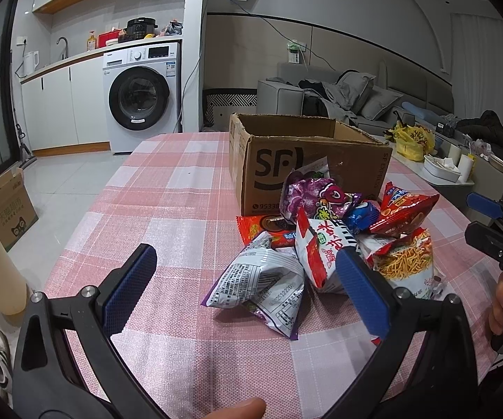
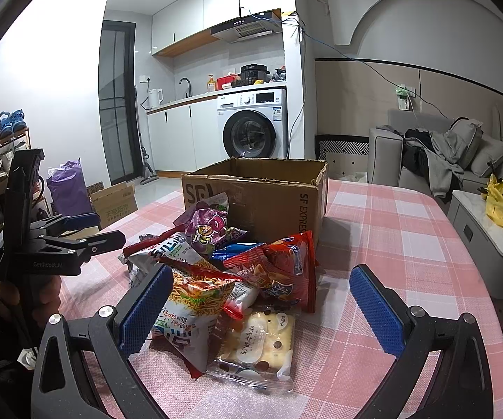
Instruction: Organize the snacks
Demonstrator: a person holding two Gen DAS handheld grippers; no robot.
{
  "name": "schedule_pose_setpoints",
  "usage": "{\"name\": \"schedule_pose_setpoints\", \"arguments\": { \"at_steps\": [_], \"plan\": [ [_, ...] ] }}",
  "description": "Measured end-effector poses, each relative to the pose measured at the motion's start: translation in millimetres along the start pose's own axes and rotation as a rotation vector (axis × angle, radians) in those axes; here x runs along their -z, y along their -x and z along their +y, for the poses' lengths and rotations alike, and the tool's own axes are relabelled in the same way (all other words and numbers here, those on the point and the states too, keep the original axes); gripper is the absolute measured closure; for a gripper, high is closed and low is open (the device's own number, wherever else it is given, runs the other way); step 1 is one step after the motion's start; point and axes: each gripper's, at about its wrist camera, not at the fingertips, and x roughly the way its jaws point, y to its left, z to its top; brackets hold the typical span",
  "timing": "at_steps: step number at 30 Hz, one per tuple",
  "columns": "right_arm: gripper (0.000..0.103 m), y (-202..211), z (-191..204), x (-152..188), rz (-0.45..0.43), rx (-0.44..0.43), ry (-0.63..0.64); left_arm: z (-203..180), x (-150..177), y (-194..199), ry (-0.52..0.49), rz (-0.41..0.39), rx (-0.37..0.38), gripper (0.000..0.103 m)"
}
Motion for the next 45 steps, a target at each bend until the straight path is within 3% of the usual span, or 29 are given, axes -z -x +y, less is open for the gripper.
{"name": "schedule_pose_setpoints", "arguments": {
  "at_steps": [45],
  "plan": [
    [0.000, -5.7, -2.3, 1.3, 0.022, 0.009, -0.015, -1.9, 2.1, -5.7, 0.000, 0.003, -0.010, 0.001]
  ]
}}
